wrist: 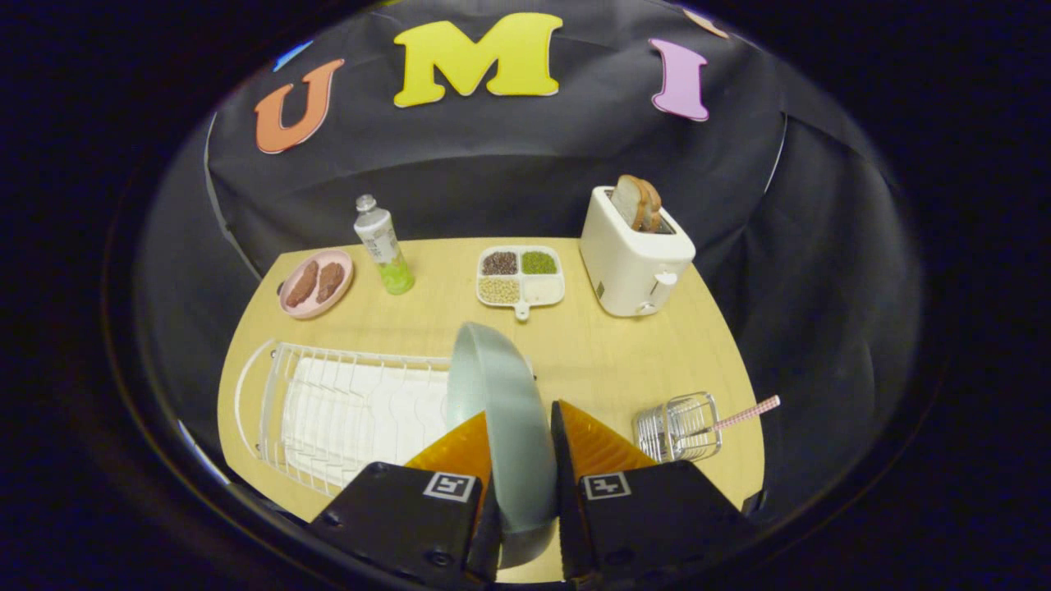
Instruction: Take the plate from the dish rack, then take the spoon from the basket and place it into the plate.
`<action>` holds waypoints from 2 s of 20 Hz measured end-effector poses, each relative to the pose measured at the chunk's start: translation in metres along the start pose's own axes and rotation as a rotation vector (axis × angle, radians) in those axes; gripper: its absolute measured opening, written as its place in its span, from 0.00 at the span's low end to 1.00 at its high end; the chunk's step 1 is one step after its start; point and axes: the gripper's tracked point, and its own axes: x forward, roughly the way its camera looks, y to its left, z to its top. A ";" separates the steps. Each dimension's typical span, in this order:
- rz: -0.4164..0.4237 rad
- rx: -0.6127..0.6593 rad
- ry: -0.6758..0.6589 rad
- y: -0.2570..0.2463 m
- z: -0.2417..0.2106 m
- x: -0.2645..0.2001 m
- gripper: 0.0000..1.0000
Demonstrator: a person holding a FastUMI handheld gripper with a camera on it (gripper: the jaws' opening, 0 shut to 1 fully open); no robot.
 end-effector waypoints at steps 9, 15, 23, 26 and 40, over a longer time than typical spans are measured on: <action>0.368 0.085 0.026 0.035 -0.157 -0.050 0.33; 0.494 0.283 0.193 0.034 -0.261 -0.010 0.32; 0.562 0.448 0.280 0.034 -0.281 0.034 0.33; 0.536 0.457 0.258 0.027 -0.274 0.043 0.41; 0.372 0.185 -0.108 -0.030 -0.231 0.003 0.89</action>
